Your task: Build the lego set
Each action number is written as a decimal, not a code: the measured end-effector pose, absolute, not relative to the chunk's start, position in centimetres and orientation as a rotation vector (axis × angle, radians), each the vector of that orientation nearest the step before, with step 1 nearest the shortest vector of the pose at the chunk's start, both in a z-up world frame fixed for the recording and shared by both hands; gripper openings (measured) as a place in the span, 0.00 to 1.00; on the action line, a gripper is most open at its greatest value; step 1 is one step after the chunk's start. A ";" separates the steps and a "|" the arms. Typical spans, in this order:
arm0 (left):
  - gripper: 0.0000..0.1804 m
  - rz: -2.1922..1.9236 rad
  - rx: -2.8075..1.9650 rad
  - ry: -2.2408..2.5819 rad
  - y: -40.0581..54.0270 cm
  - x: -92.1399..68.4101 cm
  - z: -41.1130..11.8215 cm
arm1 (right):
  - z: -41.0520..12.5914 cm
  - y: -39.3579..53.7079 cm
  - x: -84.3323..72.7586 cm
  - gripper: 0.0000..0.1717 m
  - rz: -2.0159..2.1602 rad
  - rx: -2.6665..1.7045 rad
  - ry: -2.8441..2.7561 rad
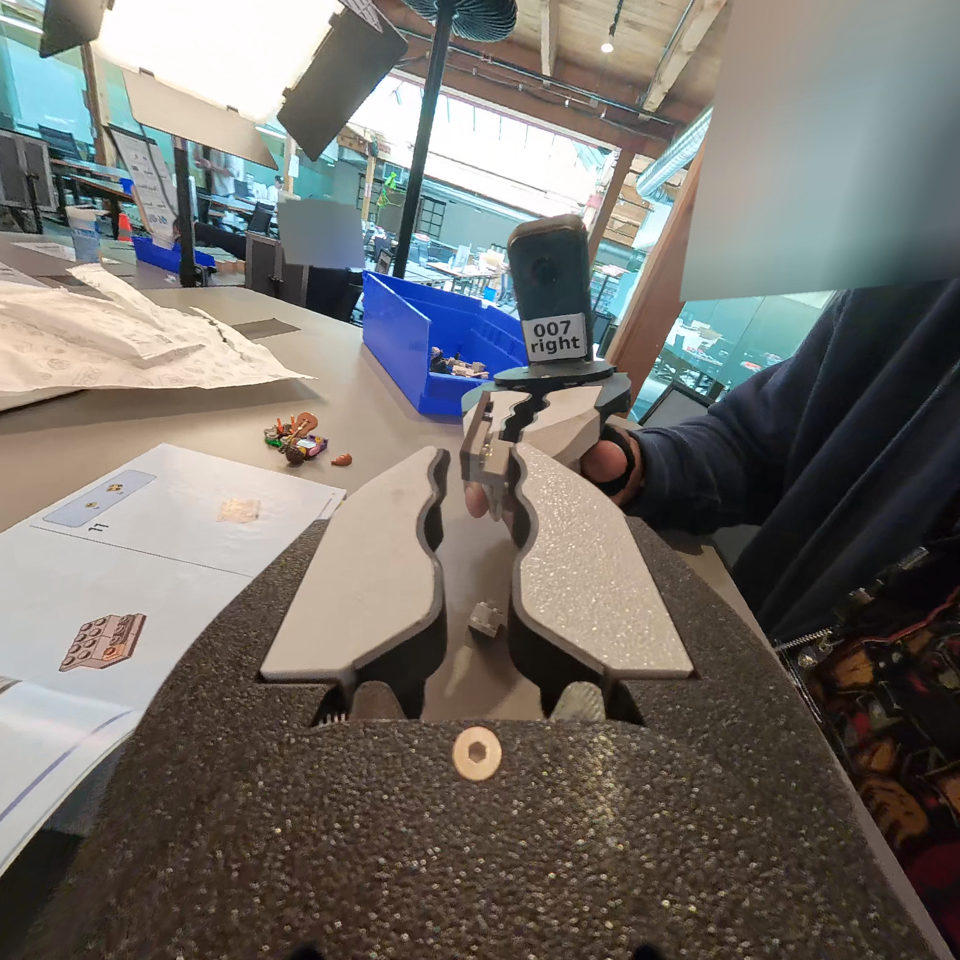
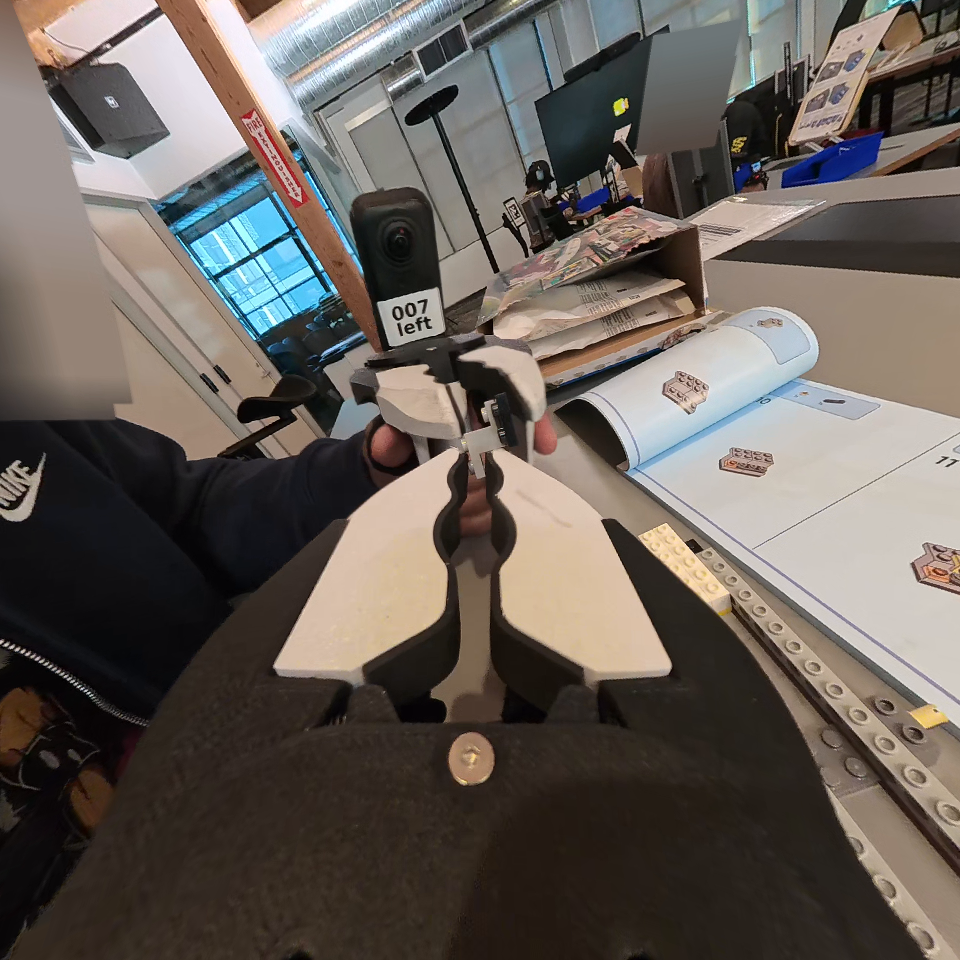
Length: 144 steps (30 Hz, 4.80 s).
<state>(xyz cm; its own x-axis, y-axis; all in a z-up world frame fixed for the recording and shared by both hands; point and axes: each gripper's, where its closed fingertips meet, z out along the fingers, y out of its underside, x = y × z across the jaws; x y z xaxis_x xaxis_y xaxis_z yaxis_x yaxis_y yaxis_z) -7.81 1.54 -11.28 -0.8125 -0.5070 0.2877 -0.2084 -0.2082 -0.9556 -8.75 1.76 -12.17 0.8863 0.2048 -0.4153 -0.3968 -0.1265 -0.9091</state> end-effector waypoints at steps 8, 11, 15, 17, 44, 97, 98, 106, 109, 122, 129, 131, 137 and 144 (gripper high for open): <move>0.05 -2.201 -0.847 1.861 1.6 -8.3 -11.3 | -12.3 1.8 -9.6 0.03 0.553 -1.639 0.114; 0.05 -2.161 -0.829 1.888 1.6 -8.4 -11.4 | -12.8 1.6 -9.4 0.07 0.529 -1.701 0.083; 0.05 -2.104 -0.807 1.931 2.0 -8.6 -11.6 | -12.9 0.9 -8.4 0.16 0.439 -1.756 0.022; 0.05 -2.045 -0.796 2.000 1.8 -8.8 -12.2 | -12.3 0.6 -8.5 0.16 0.453 -1.731 0.010; 0.04 -1.411 -1.086 2.508 1.9 -9.7 -20.4 | -22.2 -1.9 -9.4 0.18 0.280 -2.319 -0.334; 0.04 -1.748 -1.527 1.834 2.0 -5.4 -16.9 | -18.1 0.7 -4.4 0.10 0.004 -2.209 0.367; 0.05 -1.771 -1.544 1.800 1.8 -5.4 -16.7 | -17.9 0.6 -4.3 0.10 -0.011 -2.224 0.376; 0.04 -1.943 -1.649 1.575 1.0 -6.1 -15.5 | -16.5 -0.3 -5.0 0.10 0.157 -2.303 0.473; 0.04 -1.998 -1.652 1.560 1.0 -6.4 -15.2 | -16.1 -0.1 -5.5 0.10 0.307 -2.283 0.522; 0.04 -2.093 -1.626 1.583 1.0 -6.8 -14.8 | -15.5 0.3 -6.0 0.10 0.583 -2.185 0.593; 0.04 -2.174 -1.655 1.566 1.0 -6.9 -14.7 | -15.0 0.4 -6.1 0.10 0.644 -2.155 0.631; 0.04 -2.192 -1.659 1.568 0.9 -6.9 -14.6 | -14.7 0.4 -6.3 0.13 0.683 -2.134 0.646; 0.04 -2.211 -1.668 1.566 0.9 -6.9 -14.6 | -14.7 0.3 -6.3 0.12 0.685 -2.115 0.665; 0.04 -2.118 -1.632 1.647 0.8 -7.0 -15.1 | -15.1 -2.2 -5.4 0.12 0.368 -2.220 0.389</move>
<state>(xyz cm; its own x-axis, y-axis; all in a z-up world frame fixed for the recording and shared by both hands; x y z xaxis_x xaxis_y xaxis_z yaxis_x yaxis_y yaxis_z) -6.96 0.83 -15.08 -0.4598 -0.5463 0.7001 -0.5440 -0.4499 -0.7083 -5.39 -2.25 -15.08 0.9090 -0.1519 -0.3881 -0.3959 -0.6061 -0.6899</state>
